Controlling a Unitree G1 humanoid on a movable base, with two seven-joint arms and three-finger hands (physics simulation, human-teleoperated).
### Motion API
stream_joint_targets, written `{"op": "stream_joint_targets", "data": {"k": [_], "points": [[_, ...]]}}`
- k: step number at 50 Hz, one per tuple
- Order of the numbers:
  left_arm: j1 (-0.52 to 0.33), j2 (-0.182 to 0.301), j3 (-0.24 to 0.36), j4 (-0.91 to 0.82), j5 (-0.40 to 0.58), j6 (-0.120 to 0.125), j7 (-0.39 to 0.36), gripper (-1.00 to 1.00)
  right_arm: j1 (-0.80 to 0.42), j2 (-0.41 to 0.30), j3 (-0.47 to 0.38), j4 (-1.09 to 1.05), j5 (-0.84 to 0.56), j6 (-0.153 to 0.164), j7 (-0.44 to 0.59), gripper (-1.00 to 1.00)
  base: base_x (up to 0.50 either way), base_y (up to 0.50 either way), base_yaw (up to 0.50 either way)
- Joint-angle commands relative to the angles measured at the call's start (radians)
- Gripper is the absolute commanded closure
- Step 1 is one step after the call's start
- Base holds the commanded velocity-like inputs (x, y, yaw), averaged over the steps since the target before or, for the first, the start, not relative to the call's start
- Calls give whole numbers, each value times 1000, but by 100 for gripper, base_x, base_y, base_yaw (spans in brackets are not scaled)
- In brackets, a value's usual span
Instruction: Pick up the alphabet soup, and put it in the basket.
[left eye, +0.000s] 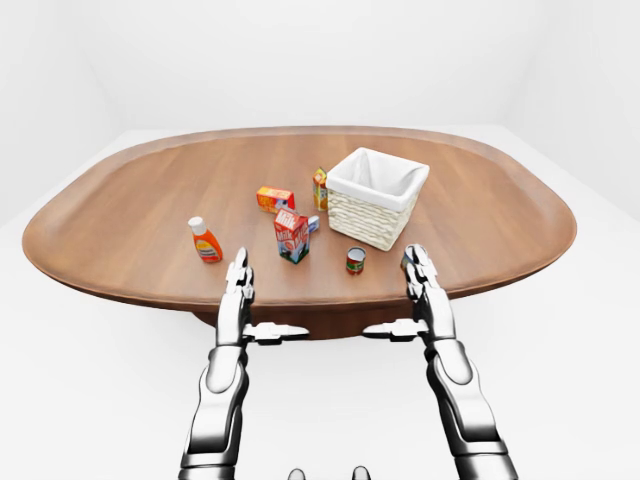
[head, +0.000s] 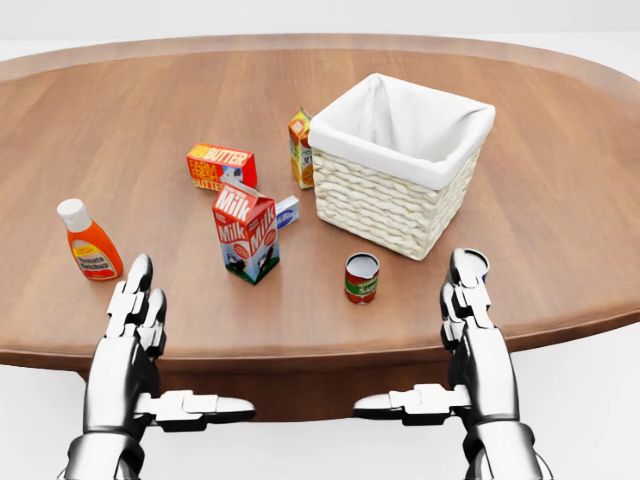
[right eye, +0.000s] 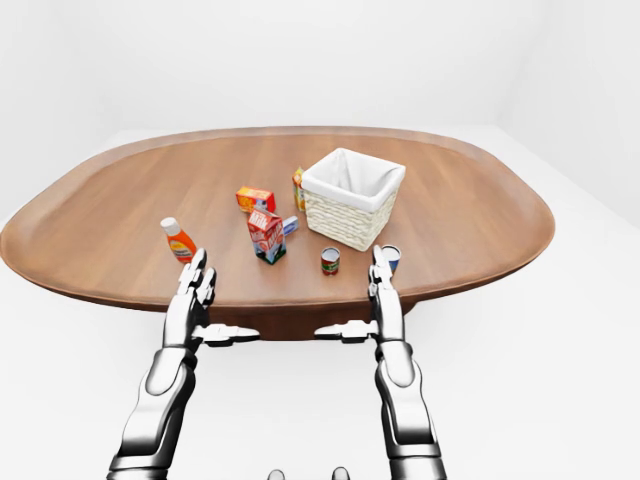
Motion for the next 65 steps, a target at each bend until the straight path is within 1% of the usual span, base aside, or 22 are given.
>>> {"op": "stream_joint_targets", "data": {"k": [1, 5, 7, 8, 9, 12, 13, 14, 15, 16, 17, 20, 28, 46, 54, 65], "points": [[1, 15, 34, -40, -16, 19, -20, -100, 2, -14, -22, 10, -1, -11, 25, -100, 0, 0, 0], [-2, 16, 37, -39, -19, 23, -21, -100, 5, -16, -22, -7, -10, -7, 26, -100, 0, 0, 0], [-3, 16, 36, -36, -14, 12, -17, -100, 7, -16, -23, -15, -11, -4, 28, -100, 0, 0, 0], [-1, 17, 35, -36, -2, -4, -11, -100, 10, -15, -22, -23, -13, -1, 29, -100, 0, 0, 0], [5, 16, 31, -46, 3, -6, -10, -100, 12, -15, -21, -28, -16, -1, 29, -100, 0, 0, 0], [10, 16, 34, -70, 6, -6, -9, -100, 18, -14, -20, -53, -18, 9, 33, -100, 0, 0, 0], [8, 17, 41, -87, 1, 2, -7, -100, 24, -15, -18, -74, -24, 15, 33, -100, 0, 0, 0], [8, 17, 41, -88, 1, 3, -7, -100, 24, -15, -18, -75, -25, 16, 33, -100, 0, 0, 0], [7, 19, 46, -107, -2, 12, -6, -100, 27, -16, -16, -86, -37, 17, 29, -100, 0, 0, 0], [5, 20, 51, -110, 0, 8, -1, -100, 28, -15, -16, -94, -39, 24, 31, -100, 0, 0, 0], [-19, 38, 150, -280, -118, 82, 19, -100, 62, -33, -27, -299, -63, 89, 32, -100, 0, 0, 0], [-22, 45, 160, -300, -136, 82, 29, -100, 65, -25, -39, -326, -69, 89, 43, -100, 0, 0, 0], [-16, 48, 162, -321, -157, 82, 28, -100, 68, -19, -53, -364, -67, 89, 54, -100, 0, 0, 0], [-27, 62, 207, -389, -202, 82, 56, -100, 80, -20, -70, -459, -86, 89, 64, -100, 0, 0, 0], [-21, 61, 210, -415, -208, 82, 58, -100, 81, -18, -76, -469, -87, 89, 67, -100, 0, 0, 0], [-19, 59, 203, -403, -199, 82, 55, -100, 78, -19, -81, -455, -75, 89, 70, -100, 0, -4, 0]]}}
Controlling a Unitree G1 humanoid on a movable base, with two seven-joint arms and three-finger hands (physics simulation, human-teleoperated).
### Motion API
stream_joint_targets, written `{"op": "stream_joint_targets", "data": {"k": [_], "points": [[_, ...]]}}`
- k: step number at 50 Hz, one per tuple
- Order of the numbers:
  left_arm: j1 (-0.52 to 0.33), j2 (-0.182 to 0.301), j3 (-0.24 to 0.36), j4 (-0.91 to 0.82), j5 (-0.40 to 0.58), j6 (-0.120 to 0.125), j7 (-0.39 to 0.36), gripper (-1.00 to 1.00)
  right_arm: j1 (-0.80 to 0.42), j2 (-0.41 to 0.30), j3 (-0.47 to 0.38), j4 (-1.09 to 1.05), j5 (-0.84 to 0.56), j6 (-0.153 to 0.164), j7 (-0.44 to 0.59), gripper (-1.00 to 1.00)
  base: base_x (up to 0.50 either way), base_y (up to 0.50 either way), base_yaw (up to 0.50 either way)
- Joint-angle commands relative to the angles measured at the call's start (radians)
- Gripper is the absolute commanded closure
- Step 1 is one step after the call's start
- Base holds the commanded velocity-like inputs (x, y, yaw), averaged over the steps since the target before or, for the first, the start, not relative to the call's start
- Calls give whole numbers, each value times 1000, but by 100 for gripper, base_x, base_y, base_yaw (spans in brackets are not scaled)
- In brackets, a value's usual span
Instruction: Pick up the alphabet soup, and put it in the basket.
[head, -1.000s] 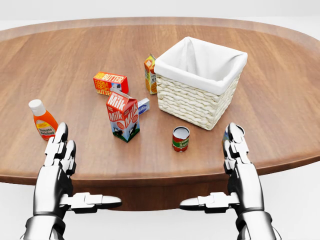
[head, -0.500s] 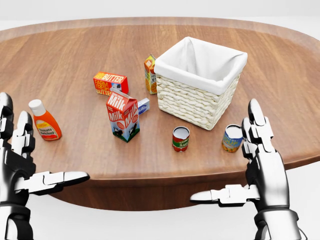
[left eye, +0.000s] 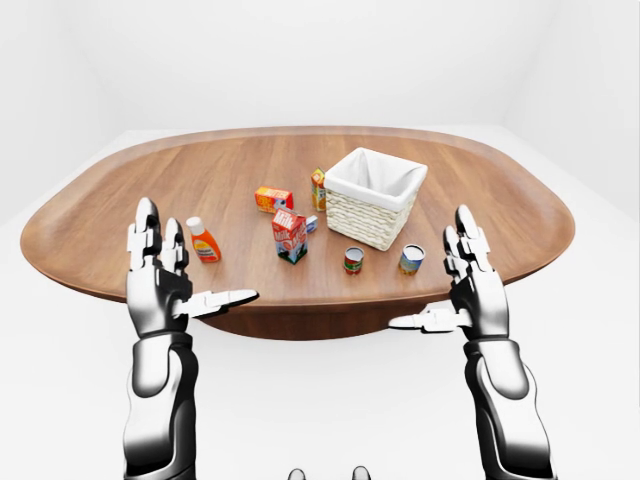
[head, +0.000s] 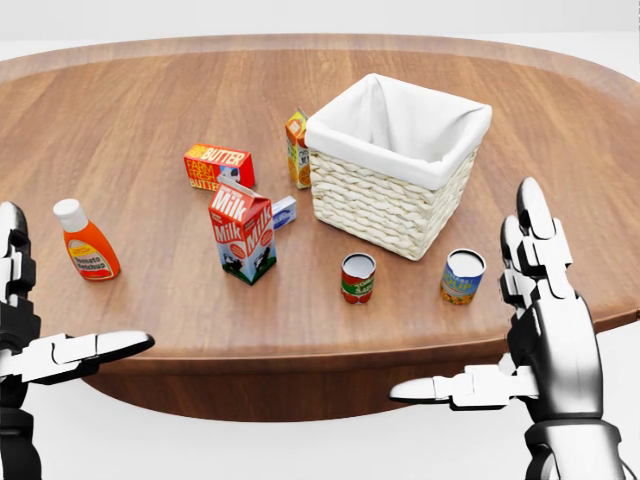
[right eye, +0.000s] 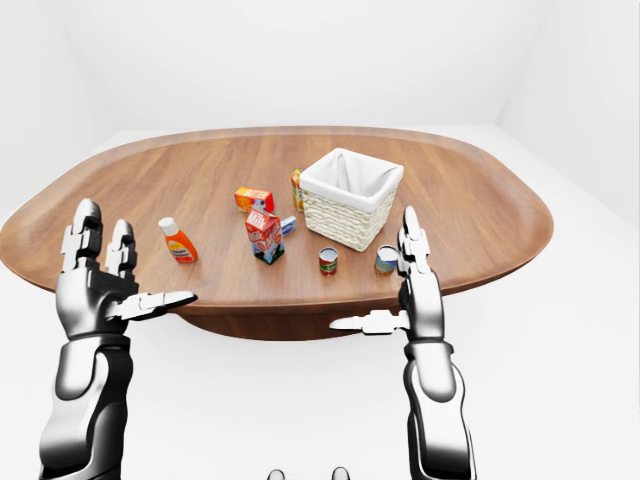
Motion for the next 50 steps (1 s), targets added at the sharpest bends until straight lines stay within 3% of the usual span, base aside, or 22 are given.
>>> {"op": "stream_joint_targets", "data": {"k": [1, 25, 50], "points": [[5, -1, -3, -10, 0, 0, -1, -100, 0, -1, -6, -2, 4, 0, 3, -100, 0, -31, 0], [6, -2, 1, -30, 5, 0, -4, -100, 0, 0, 3, 0, -8, 0, -4, -100, 0, -31, 0], [4, 0, 5, -24, 2, 0, -2, -100, 1, -1, 4, 6, -13, 0, 5, -100, 0, 0, 0]]}}
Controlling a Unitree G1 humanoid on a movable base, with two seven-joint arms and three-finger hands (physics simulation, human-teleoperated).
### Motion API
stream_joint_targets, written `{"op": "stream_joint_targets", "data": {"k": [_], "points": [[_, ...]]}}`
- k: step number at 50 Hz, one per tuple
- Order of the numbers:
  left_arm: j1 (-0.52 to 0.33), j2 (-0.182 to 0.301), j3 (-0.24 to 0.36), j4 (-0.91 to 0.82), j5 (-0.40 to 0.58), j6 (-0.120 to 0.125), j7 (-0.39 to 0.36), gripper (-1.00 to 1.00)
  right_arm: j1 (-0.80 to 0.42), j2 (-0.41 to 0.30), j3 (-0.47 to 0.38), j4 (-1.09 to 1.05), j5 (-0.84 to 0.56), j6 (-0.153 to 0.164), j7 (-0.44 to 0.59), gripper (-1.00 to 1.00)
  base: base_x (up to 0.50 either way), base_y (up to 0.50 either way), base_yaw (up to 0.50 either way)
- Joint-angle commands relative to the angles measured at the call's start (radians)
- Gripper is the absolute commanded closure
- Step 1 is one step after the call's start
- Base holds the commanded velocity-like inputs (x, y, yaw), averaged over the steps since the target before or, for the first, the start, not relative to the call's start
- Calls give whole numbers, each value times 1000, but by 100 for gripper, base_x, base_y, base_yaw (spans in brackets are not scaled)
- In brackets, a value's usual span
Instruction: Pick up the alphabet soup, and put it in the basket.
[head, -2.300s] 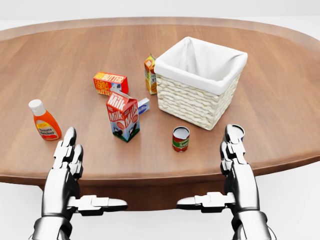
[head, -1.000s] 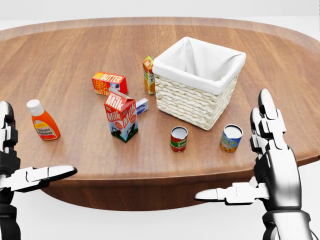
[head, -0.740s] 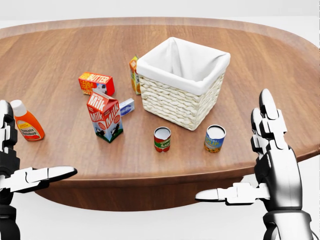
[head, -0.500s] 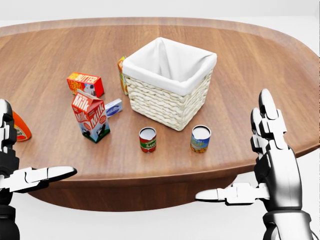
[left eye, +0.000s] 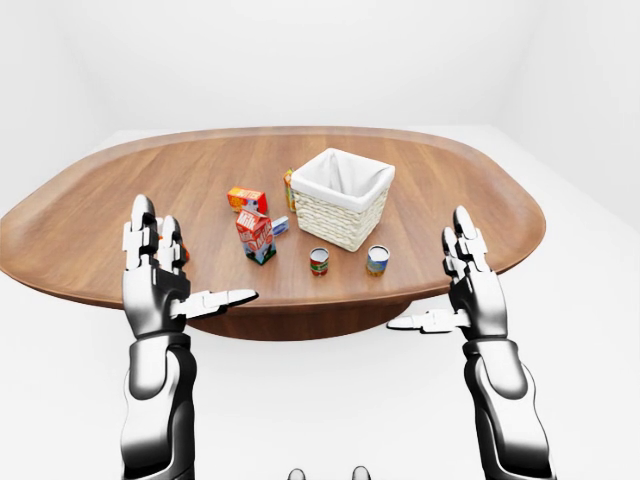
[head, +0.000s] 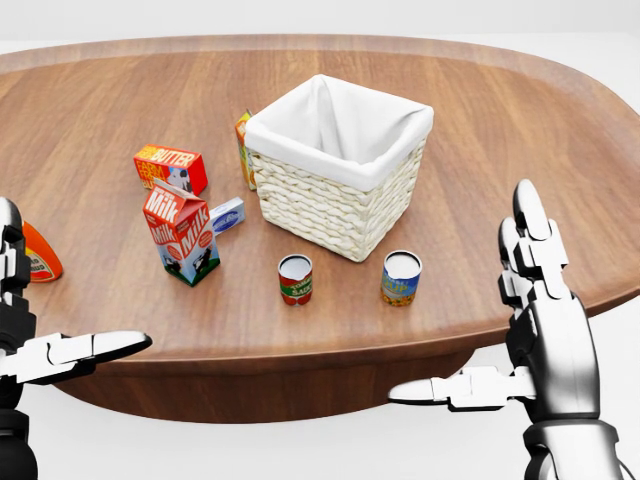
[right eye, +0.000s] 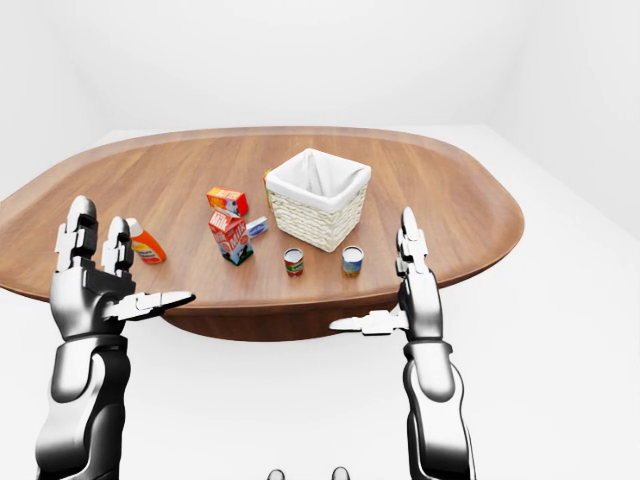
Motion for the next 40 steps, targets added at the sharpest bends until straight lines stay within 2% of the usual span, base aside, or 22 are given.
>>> {"op": "stream_joint_targets", "data": {"k": [1, 31, 40], "points": [[1, 0, 2, 2, 0, 0, 0, -100, 2, 0, 1, 2, -2, 0, 2, -100, 0, 0, 0], [4, -2, -3, -1, 4, 0, -1, -100, 2, 0, 4, 11, -8, 0, 1, -100, 0, 0, 0], [3, -2, -4, 7, 6, 0, -2, -100, 0, 0, 5, 20, -10, 0, 1, -100, 23, -15, 0]]}}
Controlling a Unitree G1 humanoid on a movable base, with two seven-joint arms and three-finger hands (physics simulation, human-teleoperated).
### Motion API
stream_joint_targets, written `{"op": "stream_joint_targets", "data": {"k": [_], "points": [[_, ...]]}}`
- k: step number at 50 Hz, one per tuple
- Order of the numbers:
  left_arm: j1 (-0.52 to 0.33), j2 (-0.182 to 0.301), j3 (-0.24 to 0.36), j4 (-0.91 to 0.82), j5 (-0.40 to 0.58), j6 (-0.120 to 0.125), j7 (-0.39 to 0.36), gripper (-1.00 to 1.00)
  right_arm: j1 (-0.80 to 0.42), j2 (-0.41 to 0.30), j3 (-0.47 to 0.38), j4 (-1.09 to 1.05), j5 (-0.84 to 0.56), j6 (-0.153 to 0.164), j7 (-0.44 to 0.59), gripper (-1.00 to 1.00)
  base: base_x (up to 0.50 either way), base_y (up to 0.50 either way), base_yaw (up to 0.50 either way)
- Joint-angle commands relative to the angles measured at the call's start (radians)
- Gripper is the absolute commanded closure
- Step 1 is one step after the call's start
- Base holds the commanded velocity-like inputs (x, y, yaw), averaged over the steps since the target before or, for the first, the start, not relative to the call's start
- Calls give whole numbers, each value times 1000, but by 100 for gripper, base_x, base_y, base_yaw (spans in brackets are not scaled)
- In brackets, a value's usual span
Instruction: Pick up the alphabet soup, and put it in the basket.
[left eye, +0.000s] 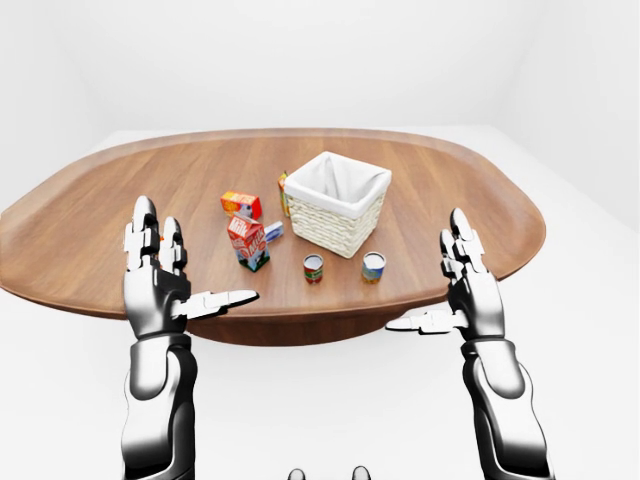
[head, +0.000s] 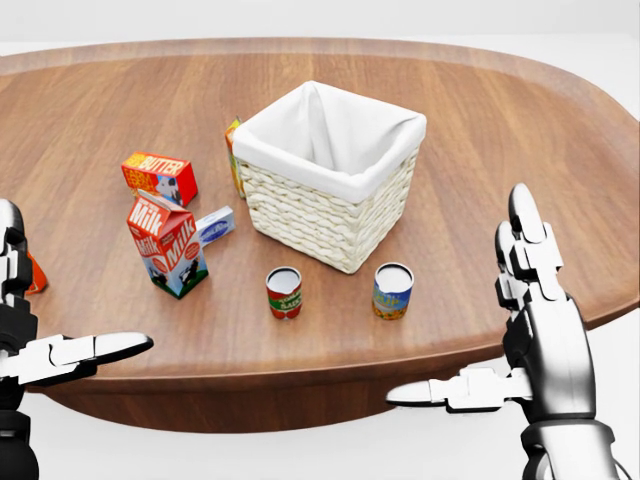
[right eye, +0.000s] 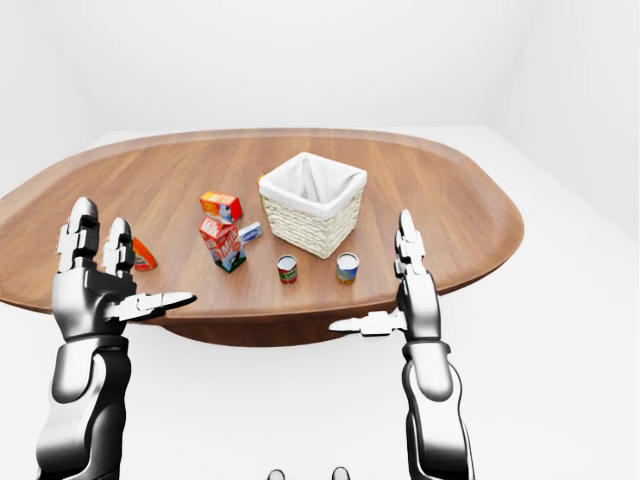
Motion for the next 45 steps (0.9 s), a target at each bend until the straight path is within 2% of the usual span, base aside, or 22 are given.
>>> {"op": "stream_joint_targets", "data": {"k": [1, 18, 45], "points": [[0, -1, -1, 1, 0, 0, -1, -100, 0, 0, 2, 7, -4, 0, -1, -100, 29, -17, 0], [1, 0, 1, -1, -2, 0, -1, -100, 2, 0, 7, -1, -12, 0, -2, -100, 29, -17, 0], [-1, -1, -2, 5, 3, 0, 0, -100, 0, 0, 8, 19, -17, 0, 0, -100, 29, -6, 0]]}}
